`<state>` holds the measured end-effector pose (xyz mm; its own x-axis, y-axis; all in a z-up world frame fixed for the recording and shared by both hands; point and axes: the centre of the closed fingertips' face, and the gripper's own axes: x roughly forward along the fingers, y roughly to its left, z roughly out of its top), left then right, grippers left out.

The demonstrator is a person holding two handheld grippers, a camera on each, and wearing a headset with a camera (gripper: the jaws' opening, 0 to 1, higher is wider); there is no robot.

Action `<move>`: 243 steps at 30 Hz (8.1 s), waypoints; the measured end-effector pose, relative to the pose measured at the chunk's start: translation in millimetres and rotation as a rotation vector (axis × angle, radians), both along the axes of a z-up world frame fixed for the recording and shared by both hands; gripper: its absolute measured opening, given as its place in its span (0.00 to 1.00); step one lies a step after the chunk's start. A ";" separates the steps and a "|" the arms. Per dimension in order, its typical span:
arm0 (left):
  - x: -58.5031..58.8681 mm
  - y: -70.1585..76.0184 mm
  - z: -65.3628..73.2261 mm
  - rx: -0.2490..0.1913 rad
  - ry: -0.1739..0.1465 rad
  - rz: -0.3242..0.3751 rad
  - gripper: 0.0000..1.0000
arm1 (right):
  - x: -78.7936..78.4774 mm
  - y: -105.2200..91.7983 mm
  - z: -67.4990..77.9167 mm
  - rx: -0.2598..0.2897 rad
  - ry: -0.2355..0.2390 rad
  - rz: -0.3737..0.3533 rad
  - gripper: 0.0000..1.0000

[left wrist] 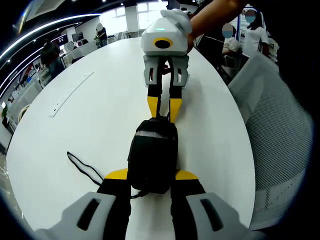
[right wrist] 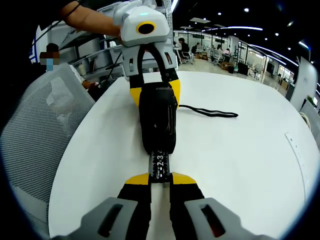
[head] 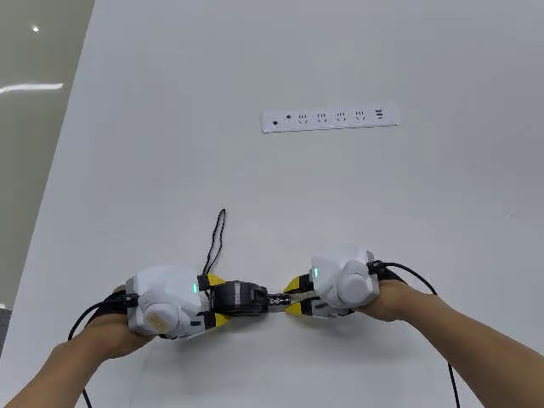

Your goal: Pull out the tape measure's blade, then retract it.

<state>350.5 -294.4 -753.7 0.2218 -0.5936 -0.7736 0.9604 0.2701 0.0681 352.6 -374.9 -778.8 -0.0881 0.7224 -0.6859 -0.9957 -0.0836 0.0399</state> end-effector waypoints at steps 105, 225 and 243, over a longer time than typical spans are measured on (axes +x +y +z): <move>1.0 -2.2 -0.1 -0.013 0.026 0.012 0.26 | 13.0 -86.2 -1.8 -0.082 -0.002 -0.037 0.11; 0.7 -2.4 -0.1 0.004 0.035 -0.019 0.26 | 20.2 -183.1 -2.6 -0.173 -0.030 -0.100 0.10; 0.3 -2.8 0.3 0.006 0.036 -0.021 0.26 | 21.9 -196.1 -1.9 -0.183 -0.034 -0.115 0.10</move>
<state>350.8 -297.2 -753.5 0.1815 -0.5931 -0.7844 0.9677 0.2495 0.0353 374.5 -571.1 -780.7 0.0130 0.5895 -0.8077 -0.9993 0.0362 0.0103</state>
